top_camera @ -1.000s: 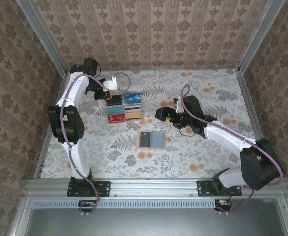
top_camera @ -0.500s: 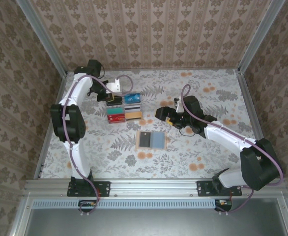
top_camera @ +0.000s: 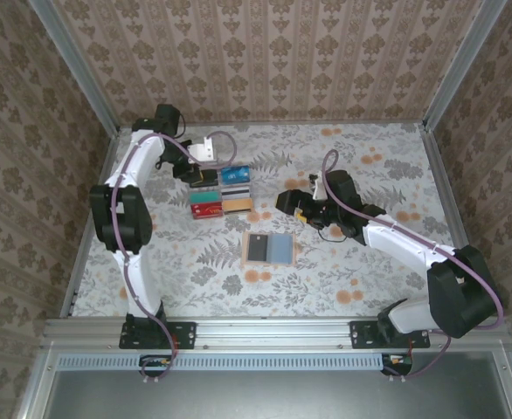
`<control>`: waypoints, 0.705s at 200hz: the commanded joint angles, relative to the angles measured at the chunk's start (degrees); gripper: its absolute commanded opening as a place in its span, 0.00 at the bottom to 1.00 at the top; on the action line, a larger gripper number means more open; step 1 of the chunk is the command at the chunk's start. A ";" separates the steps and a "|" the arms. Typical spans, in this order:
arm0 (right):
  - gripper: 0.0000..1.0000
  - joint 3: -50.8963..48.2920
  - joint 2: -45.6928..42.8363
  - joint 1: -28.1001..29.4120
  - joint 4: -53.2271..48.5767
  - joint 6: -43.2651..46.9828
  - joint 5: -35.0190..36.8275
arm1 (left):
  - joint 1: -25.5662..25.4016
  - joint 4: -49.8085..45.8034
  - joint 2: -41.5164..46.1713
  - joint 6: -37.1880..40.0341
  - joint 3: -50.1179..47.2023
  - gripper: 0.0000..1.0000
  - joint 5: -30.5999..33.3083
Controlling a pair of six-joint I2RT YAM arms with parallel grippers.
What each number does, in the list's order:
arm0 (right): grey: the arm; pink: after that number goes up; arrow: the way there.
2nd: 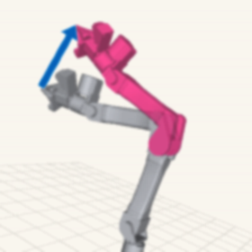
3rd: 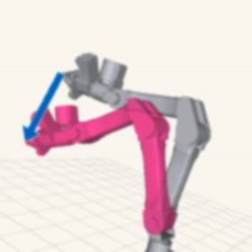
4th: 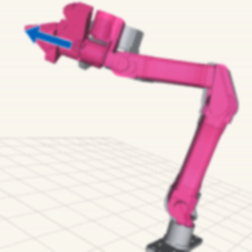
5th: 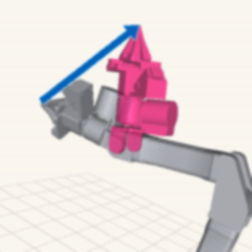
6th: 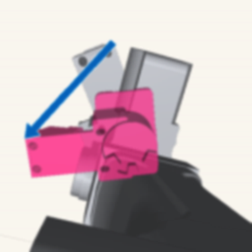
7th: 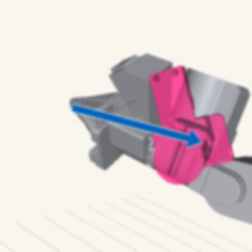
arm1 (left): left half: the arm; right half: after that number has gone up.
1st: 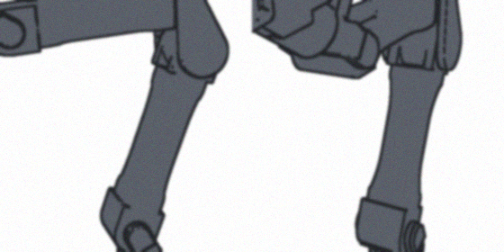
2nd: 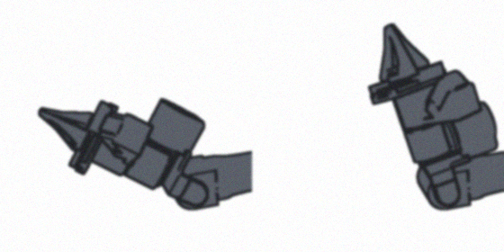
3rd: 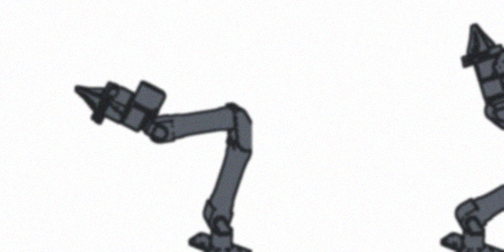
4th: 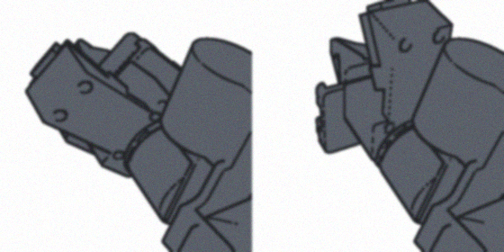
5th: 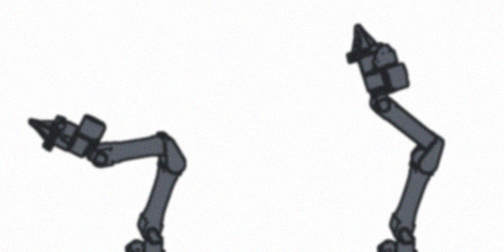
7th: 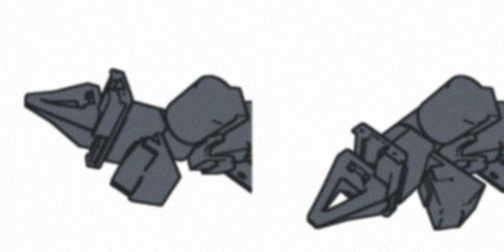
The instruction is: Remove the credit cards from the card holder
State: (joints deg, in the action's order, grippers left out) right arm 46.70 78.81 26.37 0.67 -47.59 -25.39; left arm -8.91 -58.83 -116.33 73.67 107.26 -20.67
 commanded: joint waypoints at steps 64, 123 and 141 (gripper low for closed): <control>0.95 16.02 13.01 16.14 -26.31 14.44 23.75 | 0.12 24.68 21.05 -21.58 -20.35 0.49 -1.72; 0.90 20.42 23.09 18.89 -31.09 15.56 26.85 | -0.90 38.80 36.38 -51.19 -37.37 0.68 8.76; 0.90 21.32 25.14 18.89 -32.99 16.53 27.75 | -1.59 39.74 40.37 -58.09 -41.48 0.70 11.53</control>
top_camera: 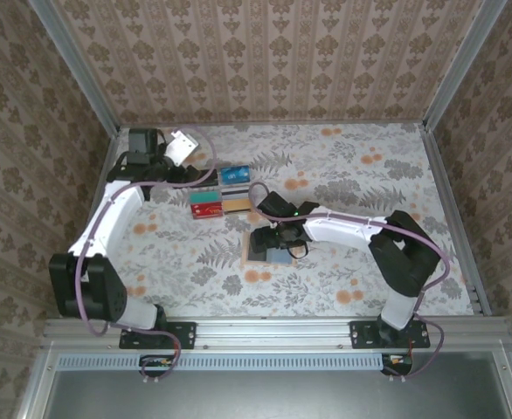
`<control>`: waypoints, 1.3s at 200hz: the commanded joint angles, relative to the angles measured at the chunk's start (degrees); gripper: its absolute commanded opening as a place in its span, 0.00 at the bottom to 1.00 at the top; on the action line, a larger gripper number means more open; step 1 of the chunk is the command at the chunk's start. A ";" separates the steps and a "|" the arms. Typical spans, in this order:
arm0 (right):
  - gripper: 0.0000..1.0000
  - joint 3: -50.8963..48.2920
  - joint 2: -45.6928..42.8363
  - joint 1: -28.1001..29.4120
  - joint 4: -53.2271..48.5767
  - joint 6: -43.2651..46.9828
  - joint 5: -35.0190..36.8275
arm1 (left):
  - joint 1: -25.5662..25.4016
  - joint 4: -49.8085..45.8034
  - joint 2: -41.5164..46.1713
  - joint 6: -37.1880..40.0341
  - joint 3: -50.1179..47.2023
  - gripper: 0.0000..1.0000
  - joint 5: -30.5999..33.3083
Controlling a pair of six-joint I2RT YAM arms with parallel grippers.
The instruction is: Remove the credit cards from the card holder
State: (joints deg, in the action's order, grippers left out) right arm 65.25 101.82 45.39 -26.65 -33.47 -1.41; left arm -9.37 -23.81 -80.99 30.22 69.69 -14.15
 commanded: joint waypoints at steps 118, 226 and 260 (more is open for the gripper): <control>0.76 4.97 10.61 -0.13 -10.52 1.74 8.02 | 2.70 -10.62 10.72 -51.05 -10.64 0.98 2.66; 0.65 1.26 11.31 -0.73 -9.49 1.31 8.71 | -7.43 3.11 6.72 -66.24 -26.55 0.77 -21.31; 0.64 0.49 11.11 -0.69 -8.96 1.13 8.33 | -14.60 6.68 0.04 -70.03 -26.51 0.56 -22.32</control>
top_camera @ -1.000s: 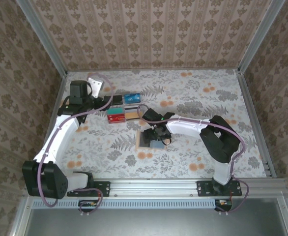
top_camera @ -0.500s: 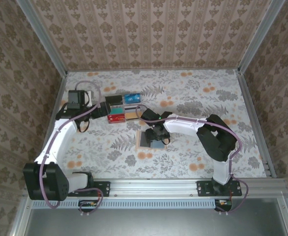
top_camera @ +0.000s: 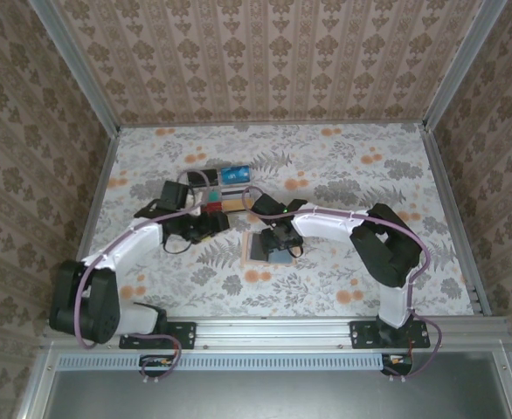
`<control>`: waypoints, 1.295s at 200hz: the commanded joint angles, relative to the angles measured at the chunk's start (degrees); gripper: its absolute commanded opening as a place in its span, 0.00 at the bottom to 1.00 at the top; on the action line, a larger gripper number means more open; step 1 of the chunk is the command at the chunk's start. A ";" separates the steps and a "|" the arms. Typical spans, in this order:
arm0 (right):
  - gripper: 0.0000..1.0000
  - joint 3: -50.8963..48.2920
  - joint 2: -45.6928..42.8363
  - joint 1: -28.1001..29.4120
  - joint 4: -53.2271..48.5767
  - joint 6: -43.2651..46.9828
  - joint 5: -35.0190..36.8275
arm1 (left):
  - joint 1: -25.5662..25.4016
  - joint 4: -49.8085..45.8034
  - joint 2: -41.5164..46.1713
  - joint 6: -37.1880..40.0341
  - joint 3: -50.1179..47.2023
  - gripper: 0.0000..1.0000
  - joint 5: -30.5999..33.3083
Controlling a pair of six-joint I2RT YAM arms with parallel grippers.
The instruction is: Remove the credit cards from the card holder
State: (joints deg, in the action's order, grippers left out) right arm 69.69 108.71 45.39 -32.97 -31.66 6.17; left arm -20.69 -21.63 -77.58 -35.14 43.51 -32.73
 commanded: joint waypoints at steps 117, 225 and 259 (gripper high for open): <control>0.62 -4.39 3.94 -0.74 -1.57 -0.68 -0.20 | -11.13 7.28 -18.63 -7.18 5.72 0.38 -3.43; 0.61 -5.06 -0.21 -0.99 1.02 -1.27 -1.92 | -12.01 14.03 -20.25 -8.08 5.18 0.26 -10.98; 0.63 -8.23 -10.02 -1.70 6.13 -4.91 -0.57 | -12.82 18.03 -19.93 -9.84 4.01 0.24 -13.17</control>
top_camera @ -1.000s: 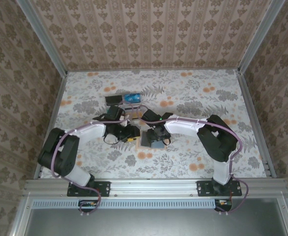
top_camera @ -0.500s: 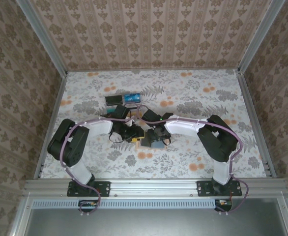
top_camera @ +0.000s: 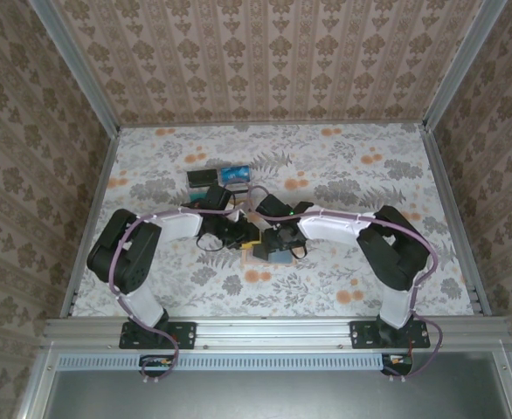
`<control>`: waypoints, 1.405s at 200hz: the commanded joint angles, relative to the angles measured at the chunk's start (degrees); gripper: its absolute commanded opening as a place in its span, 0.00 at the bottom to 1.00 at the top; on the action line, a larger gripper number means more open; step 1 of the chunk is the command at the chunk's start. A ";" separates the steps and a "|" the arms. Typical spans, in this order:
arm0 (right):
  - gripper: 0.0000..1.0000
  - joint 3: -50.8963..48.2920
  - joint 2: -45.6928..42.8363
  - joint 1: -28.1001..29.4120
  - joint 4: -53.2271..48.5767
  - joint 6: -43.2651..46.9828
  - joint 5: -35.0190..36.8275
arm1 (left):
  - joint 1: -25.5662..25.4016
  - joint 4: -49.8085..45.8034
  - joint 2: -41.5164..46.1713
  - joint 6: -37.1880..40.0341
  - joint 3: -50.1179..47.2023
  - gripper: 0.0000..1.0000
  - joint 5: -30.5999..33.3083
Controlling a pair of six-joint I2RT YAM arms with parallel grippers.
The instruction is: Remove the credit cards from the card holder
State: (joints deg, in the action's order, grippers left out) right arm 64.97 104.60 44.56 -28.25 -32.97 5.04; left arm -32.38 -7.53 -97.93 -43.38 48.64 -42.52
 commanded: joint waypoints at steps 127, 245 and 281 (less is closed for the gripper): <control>0.67 -18.24 -29.90 -7.16 7.55 -9.19 5.70 | -7.14 11.18 -0.76 -6.49 2.23 0.44 -2.59; 0.34 -15.40 -16.74 -5.36 12.99 -9.20 -10.31 | -4.75 2.02 -3.14 -5.87 3.51 0.28 4.28; 0.32 -16.55 -14.46 -5.36 14.65 -10.62 -10.92 | -5.41 1.32 -5.12 -5.55 4.68 0.27 4.11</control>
State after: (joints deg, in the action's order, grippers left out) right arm 48.16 88.38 38.92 -15.09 -42.09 -4.01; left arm -37.19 -4.19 -101.69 -49.36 51.37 -38.94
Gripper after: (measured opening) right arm 0.317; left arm 0.278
